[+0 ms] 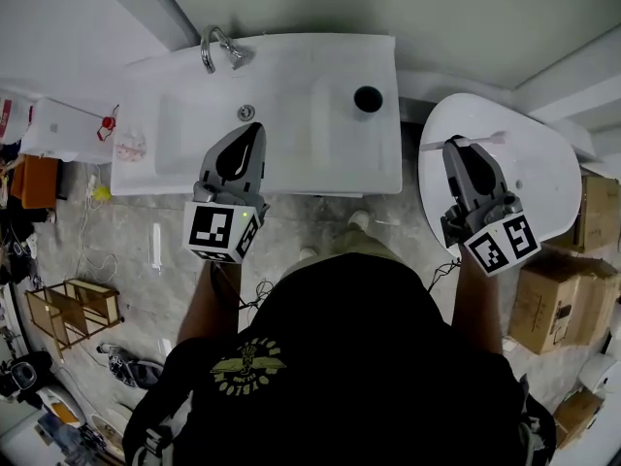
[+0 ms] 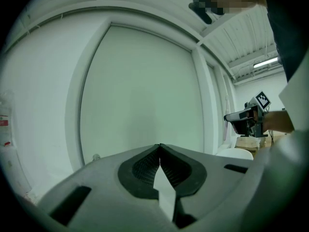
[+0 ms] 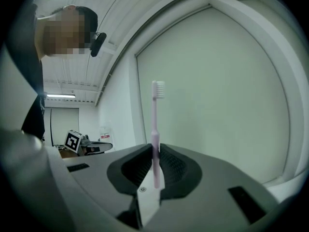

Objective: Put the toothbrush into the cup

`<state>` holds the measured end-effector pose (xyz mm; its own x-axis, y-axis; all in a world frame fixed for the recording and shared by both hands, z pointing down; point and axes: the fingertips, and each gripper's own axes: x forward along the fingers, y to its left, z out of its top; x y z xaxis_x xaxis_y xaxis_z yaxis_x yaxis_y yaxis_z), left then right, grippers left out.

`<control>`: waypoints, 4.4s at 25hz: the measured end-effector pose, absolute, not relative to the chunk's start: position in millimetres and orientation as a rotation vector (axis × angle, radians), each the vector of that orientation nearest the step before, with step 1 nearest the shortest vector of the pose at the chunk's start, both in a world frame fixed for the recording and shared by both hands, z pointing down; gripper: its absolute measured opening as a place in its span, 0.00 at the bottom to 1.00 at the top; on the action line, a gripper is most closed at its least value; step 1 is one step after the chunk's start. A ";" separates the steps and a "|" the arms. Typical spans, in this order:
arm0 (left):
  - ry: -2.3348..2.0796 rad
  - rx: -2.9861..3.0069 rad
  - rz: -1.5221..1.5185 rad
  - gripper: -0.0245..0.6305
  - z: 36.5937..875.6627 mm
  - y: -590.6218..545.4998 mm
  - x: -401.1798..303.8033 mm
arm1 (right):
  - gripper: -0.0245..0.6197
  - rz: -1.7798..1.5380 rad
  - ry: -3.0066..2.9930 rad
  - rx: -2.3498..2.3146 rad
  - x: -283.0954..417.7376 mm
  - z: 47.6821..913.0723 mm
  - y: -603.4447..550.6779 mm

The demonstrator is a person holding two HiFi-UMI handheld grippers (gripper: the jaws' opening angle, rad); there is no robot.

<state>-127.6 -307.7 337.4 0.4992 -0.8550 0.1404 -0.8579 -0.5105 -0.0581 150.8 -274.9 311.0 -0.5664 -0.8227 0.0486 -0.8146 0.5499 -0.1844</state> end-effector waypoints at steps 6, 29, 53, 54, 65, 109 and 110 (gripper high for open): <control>-1.634 2.657 0.245 0.05 335.8 -338.7 -113.0 | 0.11 -0.292 2.770 -1.335 163.4 312.0 -320.4; -1.760 2.543 0.332 0.05 346.2 -371.8 -97.7 | 0.11 -0.343 2.825 -1.125 161.7 333.6 -401.7; -1.262 2.740 0.425 0.05 418.0 -495.6 -66.3 | 0.11 -0.440 2.783 -1.476 131.1 409.7 -469.3; -1.248 2.740 0.427 0.05 422.8 -497.1 -64.3 | 0.11 -0.460 2.789 -1.479 128.7 417.1 -470.6; -1.173 2.706 0.465 0.05 485.6 -493.0 -49.8 | 0.11 -0.621 2.899 -1.487 107.7 515.2 -471.6; -1.435 2.721 0.291 0.05 384.1 -415.1 -55.6 | 0.06 -0.337 2.912 -1.306 121.4 412.1 -410.8; -1.446 2.722 0.283 0.05 379.3 -410.4 -53.8 | 0.06 -0.326 2.914 -1.297 123.7 406.5 -406.8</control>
<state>-53.8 -410.4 379.3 0.5470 -0.8170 0.1825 -0.8255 -0.5626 -0.0445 123.7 -406.8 406.5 -0.6711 -0.7280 0.1404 -0.7410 0.6525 -0.1587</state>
